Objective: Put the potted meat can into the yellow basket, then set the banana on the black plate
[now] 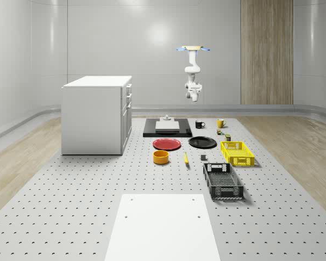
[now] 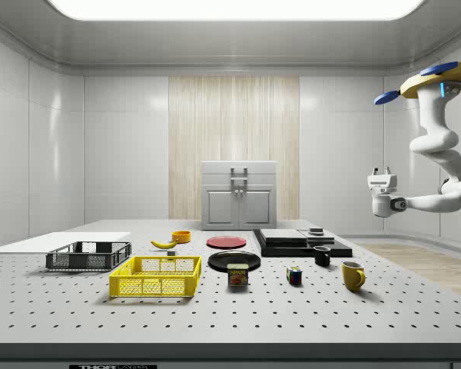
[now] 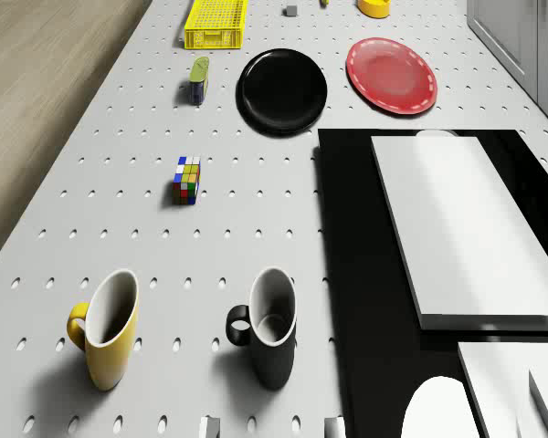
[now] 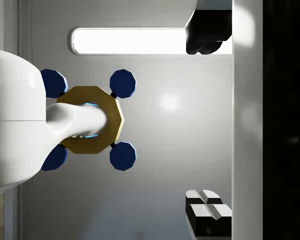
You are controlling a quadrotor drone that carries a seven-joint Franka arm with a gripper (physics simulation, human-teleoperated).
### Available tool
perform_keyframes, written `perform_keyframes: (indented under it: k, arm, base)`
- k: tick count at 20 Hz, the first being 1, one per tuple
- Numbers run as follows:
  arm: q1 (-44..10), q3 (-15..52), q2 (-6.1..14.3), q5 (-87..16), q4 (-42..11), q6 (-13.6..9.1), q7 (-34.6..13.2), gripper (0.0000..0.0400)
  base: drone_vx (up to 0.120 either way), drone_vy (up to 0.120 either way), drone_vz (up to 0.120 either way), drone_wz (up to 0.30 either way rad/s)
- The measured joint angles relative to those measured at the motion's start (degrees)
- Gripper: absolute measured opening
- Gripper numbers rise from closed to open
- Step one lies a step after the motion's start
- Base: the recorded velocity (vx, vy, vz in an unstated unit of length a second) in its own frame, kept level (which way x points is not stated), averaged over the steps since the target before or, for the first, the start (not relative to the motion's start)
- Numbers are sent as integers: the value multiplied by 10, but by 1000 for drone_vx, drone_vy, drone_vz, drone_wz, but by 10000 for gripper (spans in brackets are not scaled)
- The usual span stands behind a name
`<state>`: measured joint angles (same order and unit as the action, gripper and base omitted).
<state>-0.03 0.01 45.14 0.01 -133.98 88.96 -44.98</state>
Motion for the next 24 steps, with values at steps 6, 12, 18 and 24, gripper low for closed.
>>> perform_keyframes:
  k: [6,12,18,24]
  arm:
    - [-2,1,-14,1,73,-56,1,400]
    - [-3,1,-37,1,135,-93,1,400]
    - [-3,2,-47,1,162,-107,2,400]
    - [-4,2,-49,1,169,-109,2,400]
  base:
    - [87,67,0,0]
    - [120,120,0,0]
    - [120,120,0,0]
    - [120,120,0,0]
